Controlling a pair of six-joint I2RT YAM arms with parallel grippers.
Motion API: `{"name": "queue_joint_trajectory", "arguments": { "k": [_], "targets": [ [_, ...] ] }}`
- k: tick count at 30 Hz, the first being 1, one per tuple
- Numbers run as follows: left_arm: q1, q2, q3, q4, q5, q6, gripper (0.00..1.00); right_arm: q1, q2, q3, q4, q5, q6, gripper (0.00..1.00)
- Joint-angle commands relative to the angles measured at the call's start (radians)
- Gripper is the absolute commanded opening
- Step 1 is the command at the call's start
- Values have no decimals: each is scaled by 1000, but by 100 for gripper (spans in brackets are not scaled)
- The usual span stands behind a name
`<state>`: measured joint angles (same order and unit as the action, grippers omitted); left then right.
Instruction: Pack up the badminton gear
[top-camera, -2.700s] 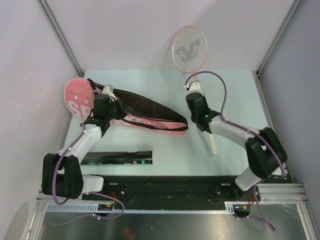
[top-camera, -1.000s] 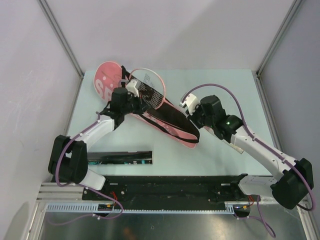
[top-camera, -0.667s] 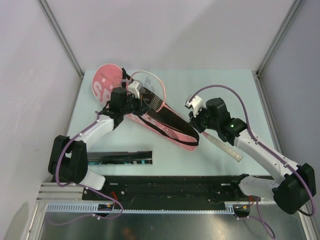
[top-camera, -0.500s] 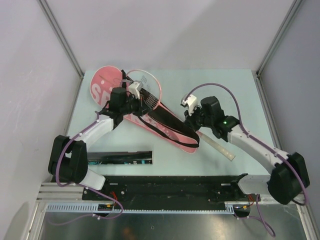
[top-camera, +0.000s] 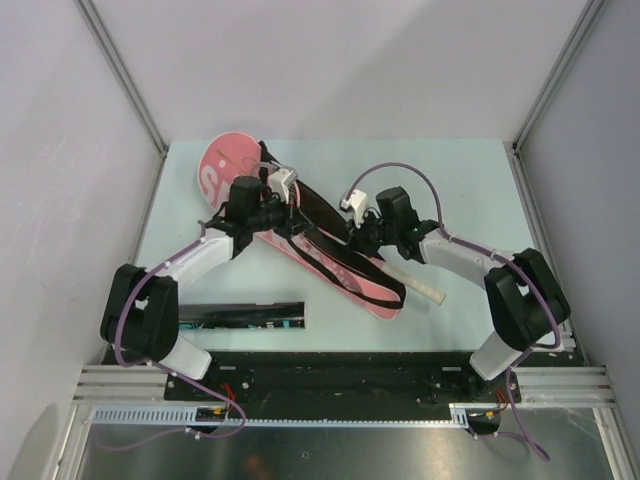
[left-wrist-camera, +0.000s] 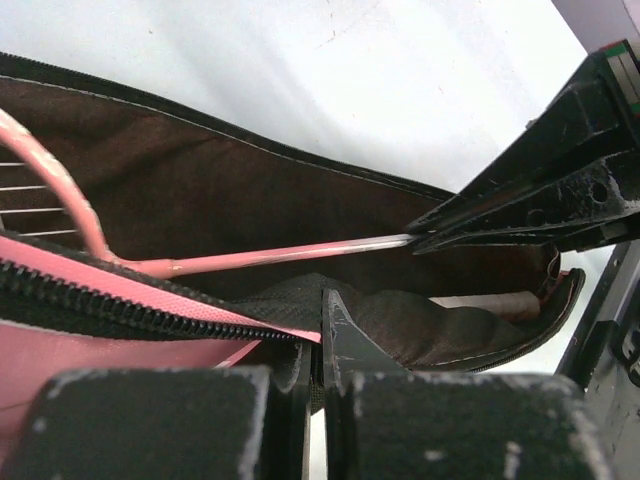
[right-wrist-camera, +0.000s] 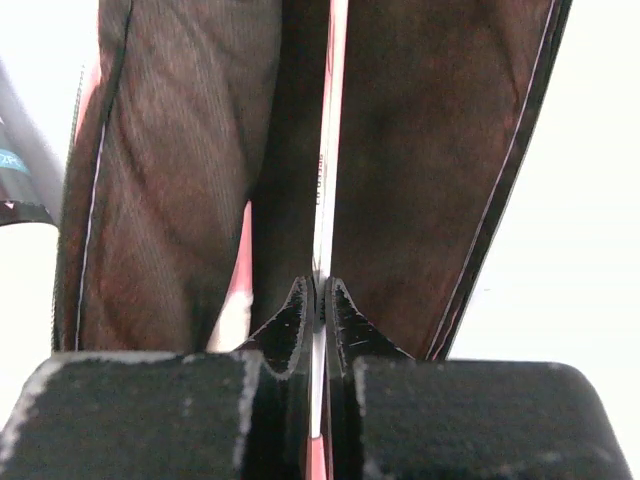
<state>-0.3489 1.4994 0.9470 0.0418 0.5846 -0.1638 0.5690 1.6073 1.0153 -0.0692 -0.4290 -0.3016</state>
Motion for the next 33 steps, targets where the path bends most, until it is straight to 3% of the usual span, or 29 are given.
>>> {"name": "queue_joint_trajectory", "arguments": {
  "k": [1, 4, 15, 19, 25, 33],
  "targets": [
    [-38, 21, 78, 84, 44, 63, 0, 2, 31, 71, 129, -85, -24, 0],
    [-68, 36, 91, 84, 44, 56, 0, 15, 83, 123, 201, -96, 28, 0],
    [-145, 2, 92, 107, 41, 26, 0, 155, 266, 272, 405, 191, 238, 0],
    [-145, -11, 72, 109, -8, 36, 0, 177, 221, 289, 306, 303, 298, 0],
    [-145, 12, 56, 125, -52, 30, 0, 171, 68, 339, 112, 354, 297, 0],
    [-148, -19, 47, 179, -29, -28, 0, 215, 120, 371, 78, 473, 415, 0]
  ]
}}
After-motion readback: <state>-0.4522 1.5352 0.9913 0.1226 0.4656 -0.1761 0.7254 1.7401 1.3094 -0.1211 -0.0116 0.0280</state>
